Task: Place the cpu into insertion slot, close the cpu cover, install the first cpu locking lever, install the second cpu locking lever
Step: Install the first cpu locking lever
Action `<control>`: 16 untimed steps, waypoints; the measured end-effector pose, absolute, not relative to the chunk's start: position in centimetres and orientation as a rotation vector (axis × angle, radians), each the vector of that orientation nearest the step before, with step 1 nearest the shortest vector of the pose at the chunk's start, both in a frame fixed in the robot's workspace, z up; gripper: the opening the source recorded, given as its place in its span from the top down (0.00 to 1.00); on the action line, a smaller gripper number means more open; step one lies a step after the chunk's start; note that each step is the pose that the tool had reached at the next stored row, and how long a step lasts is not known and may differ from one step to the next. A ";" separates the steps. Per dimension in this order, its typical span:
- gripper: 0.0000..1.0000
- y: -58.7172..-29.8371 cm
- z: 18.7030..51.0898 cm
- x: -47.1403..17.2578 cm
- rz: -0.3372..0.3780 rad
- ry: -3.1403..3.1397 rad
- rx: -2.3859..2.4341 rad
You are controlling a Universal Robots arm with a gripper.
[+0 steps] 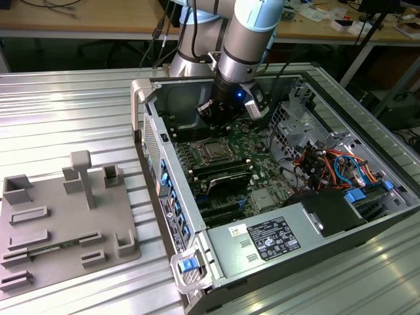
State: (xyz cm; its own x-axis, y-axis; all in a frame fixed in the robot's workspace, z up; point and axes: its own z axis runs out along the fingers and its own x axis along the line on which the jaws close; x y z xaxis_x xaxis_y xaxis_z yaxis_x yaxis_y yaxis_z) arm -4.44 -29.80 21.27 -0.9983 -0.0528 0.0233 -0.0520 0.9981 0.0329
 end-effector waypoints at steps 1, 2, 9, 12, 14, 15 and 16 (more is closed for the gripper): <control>0.89 -29.8 21.2 -4.4 -0.050 -3.116 0.082; 0.89 -29.8 21.1 -4.4 -0.050 -3.116 0.082; 0.89 -29.8 20.8 -4.3 -0.050 -3.116 0.082; 0.89 -29.8 20.8 -4.3 -0.050 -3.116 0.082; 0.89 -29.8 20.7 -4.3 -0.050 -3.116 0.082; 0.89 -29.8 20.6 -4.3 -0.050 -3.116 0.082; 0.89 -29.8 20.6 -4.3 -0.050 -3.116 0.082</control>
State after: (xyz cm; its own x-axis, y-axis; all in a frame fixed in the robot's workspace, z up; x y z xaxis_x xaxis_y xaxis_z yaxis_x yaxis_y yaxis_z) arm -4.29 -29.80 20.63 -0.9983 -0.0530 0.0233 -0.0523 0.9981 0.0327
